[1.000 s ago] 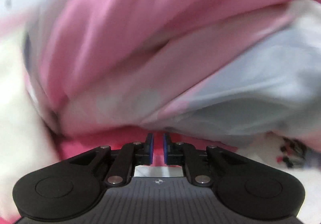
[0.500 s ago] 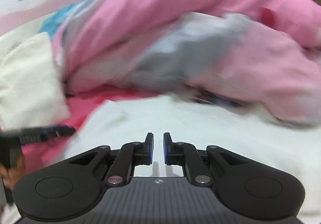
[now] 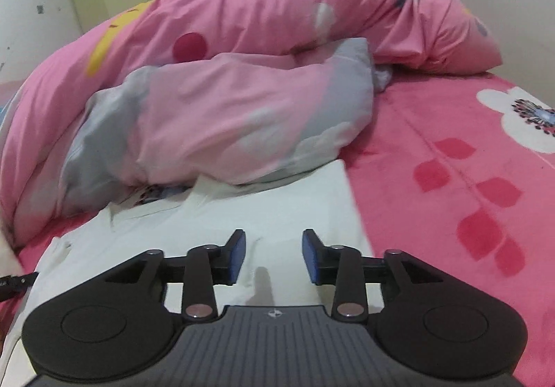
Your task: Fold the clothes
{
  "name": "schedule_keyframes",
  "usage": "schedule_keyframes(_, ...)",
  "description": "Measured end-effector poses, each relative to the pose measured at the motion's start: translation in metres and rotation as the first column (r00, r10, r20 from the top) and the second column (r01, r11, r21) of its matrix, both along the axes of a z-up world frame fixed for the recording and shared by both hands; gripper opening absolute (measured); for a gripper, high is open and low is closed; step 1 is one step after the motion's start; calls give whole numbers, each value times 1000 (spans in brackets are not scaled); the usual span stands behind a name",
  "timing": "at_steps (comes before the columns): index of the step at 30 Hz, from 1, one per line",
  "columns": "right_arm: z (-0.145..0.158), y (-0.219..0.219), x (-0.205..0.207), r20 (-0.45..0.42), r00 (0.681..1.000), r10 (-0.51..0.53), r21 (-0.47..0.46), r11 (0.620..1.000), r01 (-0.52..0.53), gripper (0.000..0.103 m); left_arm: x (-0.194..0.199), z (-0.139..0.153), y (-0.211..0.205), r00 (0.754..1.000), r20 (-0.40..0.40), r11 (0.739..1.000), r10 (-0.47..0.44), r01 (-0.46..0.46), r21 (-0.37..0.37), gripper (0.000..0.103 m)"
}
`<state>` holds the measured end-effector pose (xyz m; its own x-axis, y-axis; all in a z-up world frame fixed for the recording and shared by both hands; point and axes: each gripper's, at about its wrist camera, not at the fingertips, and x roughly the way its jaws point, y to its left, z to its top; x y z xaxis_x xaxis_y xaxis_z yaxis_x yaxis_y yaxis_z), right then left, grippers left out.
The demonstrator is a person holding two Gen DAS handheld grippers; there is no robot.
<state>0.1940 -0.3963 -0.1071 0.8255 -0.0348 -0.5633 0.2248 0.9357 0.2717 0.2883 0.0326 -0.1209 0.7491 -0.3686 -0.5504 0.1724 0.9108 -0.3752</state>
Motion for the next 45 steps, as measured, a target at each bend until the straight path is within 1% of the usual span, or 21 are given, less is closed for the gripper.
schedule_keyframes(2, -3, -6, 8, -17, 1000, 10, -5, 1000, -10, 41, 0, -1, 1, 1000, 0, 1000, 1, -1, -4, 38)
schedule_keyframes(4, -8, -8, 19, -54, 998, 18, -10, 1000, -19, 47, 0, -1, 1, 1000, 2, 1000, 1, -1, -4, 38)
schedule_keyframes(8, -18, -12, 27, -107, 994, -11, -20, 1000, 9, 48, 0, -2, 2, 1000, 4, 1000, 2, -2, -9, 38)
schedule_keyframes(10, -21, -7, 25, -111, 994, 12, -19, 1000, -14, 47, 1, -3, 1, 1000, 4, 1000, 3, -3, -9, 38)
schedule_keyframes(11, -22, -3, 24, -112, 993, 26, -40, 999, -31, 46, 0, -3, 1, 1000, 5, 1000, 3, -3, -8, 38)
schedule_keyframes(12, -22, 2, 23, -114, 993, 35, -74, 996, -43, 41, 0, -3, 1, 1000, 6, 1000, 3, -3, -7, 38)
schedule_keyframes(14, -21, 12, 22, -121, 991, 50, -143, 987, -67, 20, 0, -3, 2, 1000, 7, 1000, 3, -3, -6, 38)
schedule_keyframes(15, -20, 15, 22, -124, 991, 51, -178, 981, -73, 4, 0, -3, 2, 1000, 7, 1000, 3, -3, -6, 37)
schedule_keyframes(16, -17, 17, 21, -115, 992, 55, -202, 976, -78, 3, 1, -3, 2, 1000, 7, 1000, 2, -2, -7, 37)
schedule_keyframes(18, -9, 18, 15, -68, 996, 50, -236, 970, -65, 2, 1, -4, 2, 1000, 6, 1000, 4, -4, -8, 37)
schedule_keyframes(21, 3, 14, 6, -15, 1000, 16, -242, 970, -19, 2, 1, -4, 2, 1000, 6, 1000, 6, -6, -9, 36)
schedule_keyframes(29, -17, 1, 4, -59, 997, -59, -202, 978, 46, 2, 2, -5, 3, 1000, 4, 1000, 12, -12, -11, 35)
schedule_keyframes(33, -28, 3, 8, -100, 992, -82, -210, 976, 59, 2, 2, -5, 3, 1000, 3, 1000, 17, -17, -12, 35)
schedule_keyframes(35, -24, 4, 7, -107, 989, -104, -222, 972, 78, 4, 2, -5, 4, 1000, 3, 1000, 19, -19, -12, 35)
schedule_keyframes(37, -15, 8, 3, -86, 987, -138, -253, 961, 112, 13, 1, -5, 4, 1000, 1, 1000, 23, -23, -12, 34)
schedule_keyframes(38, -9, 12, 0, -66, 987, -149, -269, 955, 126, 14, 1, -5, 3, 1000, 1, 1000, 26, -26, -9, 34)
schedule_keyframes(40, 4, 21, -6, -5, 993, -121, -277, 954, 115, 14, 1, -3, 2, 999, 2, 999, 37, -37, 5, 33)
schedule_keyframes(41, 9, 28, -7, 24, 996, -80, -261, 962, 84, 14, 0, -3, 2, 999, 4, 999, 44, -44, 13, 32)
schedule_keyframes(42, 11, 36, -6, 40, 999, -24, -242, 970, 33, 14, 0, -2, 2, 999, 6, 999, 50, -50, 20, 32)
schedule_keyframes(44, 14, 53, -2, 68, 994, 87, -205, 976, -72, 14, -1, -1, 2, 998, 11, 998, 55, -55, 27, 32)
schedule_keyframes(45, 10, 60, 3, 61, 989, 134, -185, 975, -121, 14, -2, 0, 3, 998, 16, 998, 59, -59, 30, 32)
